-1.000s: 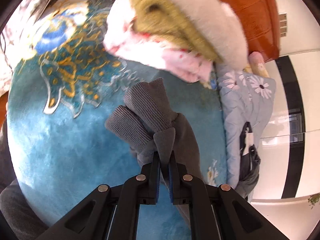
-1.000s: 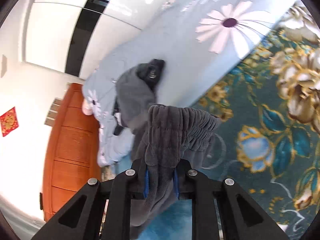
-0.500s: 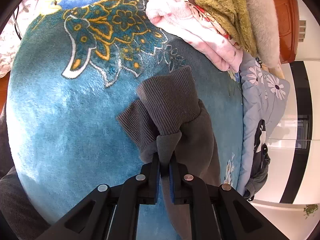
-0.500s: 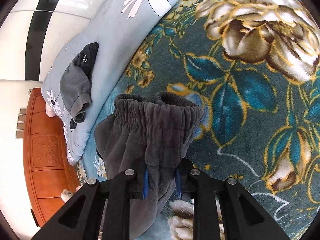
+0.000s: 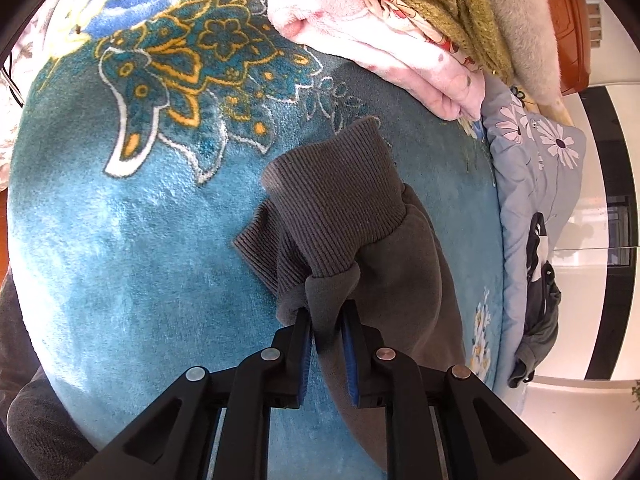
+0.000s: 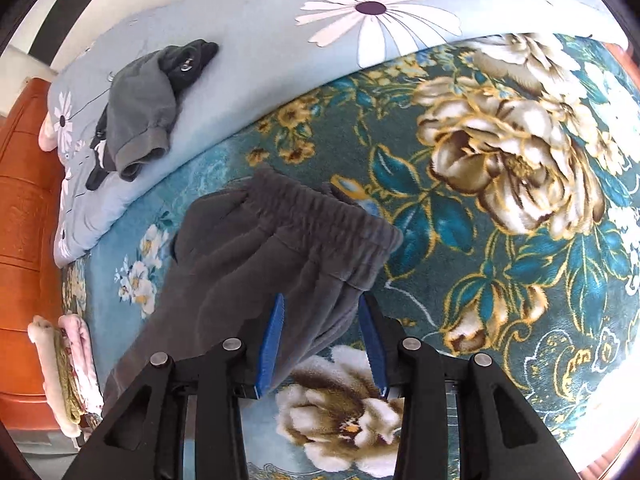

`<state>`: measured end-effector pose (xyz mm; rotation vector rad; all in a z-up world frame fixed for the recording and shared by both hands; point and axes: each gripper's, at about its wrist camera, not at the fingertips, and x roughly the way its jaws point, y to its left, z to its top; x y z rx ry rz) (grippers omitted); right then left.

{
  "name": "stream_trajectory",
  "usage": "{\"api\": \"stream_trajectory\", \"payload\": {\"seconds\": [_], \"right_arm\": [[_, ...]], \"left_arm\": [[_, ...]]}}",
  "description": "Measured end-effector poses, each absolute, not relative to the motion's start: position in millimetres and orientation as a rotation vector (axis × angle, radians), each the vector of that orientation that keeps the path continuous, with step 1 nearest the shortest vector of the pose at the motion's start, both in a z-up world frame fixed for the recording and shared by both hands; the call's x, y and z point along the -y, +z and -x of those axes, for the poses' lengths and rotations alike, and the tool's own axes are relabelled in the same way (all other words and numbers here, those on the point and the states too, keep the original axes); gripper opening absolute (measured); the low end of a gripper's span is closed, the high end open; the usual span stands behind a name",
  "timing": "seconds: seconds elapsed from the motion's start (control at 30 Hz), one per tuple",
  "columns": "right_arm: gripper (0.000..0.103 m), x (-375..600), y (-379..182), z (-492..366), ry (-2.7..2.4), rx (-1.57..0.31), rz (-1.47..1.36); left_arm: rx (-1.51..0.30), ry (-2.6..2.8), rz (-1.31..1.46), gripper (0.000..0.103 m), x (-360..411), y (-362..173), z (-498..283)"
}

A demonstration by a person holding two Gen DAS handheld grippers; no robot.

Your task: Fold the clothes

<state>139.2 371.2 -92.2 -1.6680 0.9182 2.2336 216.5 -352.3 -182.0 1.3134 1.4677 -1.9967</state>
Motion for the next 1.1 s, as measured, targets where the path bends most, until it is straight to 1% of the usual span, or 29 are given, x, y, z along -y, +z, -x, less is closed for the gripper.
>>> {"api": "stream_trajectory", "payload": {"seconds": [0.13,0.17,0.2,0.23,0.27,0.3,0.33,0.4,0.47,0.57,0.7,0.83,0.9,1.03,1.07,1.1], "right_arm": [[0.04,-342.3,-100.8,-127.1,2.268,-0.977,1.736],[0.04,-332.9,-102.4,-123.5,2.285,-0.98,1.755],[0.04,-322.0,-102.3,-120.2,2.312,-0.984,1.774],[0.04,-310.2,-101.8,-116.9,2.347,-0.981,1.798],[0.041,-298.0,-101.5,-113.0,2.385,-0.971,1.826],[0.043,-285.8,-101.2,-109.1,2.423,-0.96,1.854],[0.048,-274.7,-102.9,-106.6,2.443,-0.949,1.885],[0.049,-254.1,-109.5,-104.1,2.447,-0.926,1.952],[0.049,-233.6,-116.2,-101.6,2.45,-0.901,2.019],[0.049,-210.9,-127.0,-100.0,2.427,-0.901,2.099],[0.049,-201.9,-129.2,-100.3,2.416,-0.901,2.117],[0.049,-193.7,-125.9,-98.6,2.431,-0.794,2.144],[0.049,-192.8,-127.2,-97.5,2.425,-0.786,2.147],[0.049,-193.3,-133.1,-95.6,2.402,-0.808,2.156],[0.049,-193.0,-135.1,-95.1,2.396,-0.813,2.162],[0.049,-192.3,-137.4,-94.7,2.391,-0.817,2.172]], "left_arm": [[-1.392,-2.034,-1.305,0.019,343.4,-176.2,-219.4],[-1.416,-2.035,-1.293,0.024,343.0,-175.4,-222.6],[-1.456,-2.031,-1.275,0.032,343.7,-175.3,-226.6],[-1.498,-2.026,-1.257,0.037,344.7,-175.6,-230.5],[-1.542,-2.009,-1.236,0.045,347.6,-178.6,-233.4],[-1.586,-1.992,-1.214,0.049,350.5,-181.6,-236.3],[-1.63,-1.975,-1.192,0.05,353.5,-184.5,-239.3],[-1.716,-1.937,-1.146,0.056,359.3,-190.5,-245.1],[-1.8,-1.898,-1.099,0.058,365.2,-196.5,-250.9],[-1.923,-1.834,-1.025,0.06,374.0,-205.4,-259.7],[-2.061,-1.772,-0.949,0.062,377.0,-217.8,-264.7],[-2.029,-1.81,-0.972,0.062,371.8,-221.1,-255.3],[-2.012,-1.82,-0.963,0.06,372.3,-220.0,-252.9],[-2.005,-1.782,-0.976,0.059,373.9,-220.5,-248.0],[-2.005,-1.765,-0.982,0.056,374.9,-221.3,-247.5],[-2.006,-1.748,-0.988,0.05,376.0,-222.0,-247.0]]}}
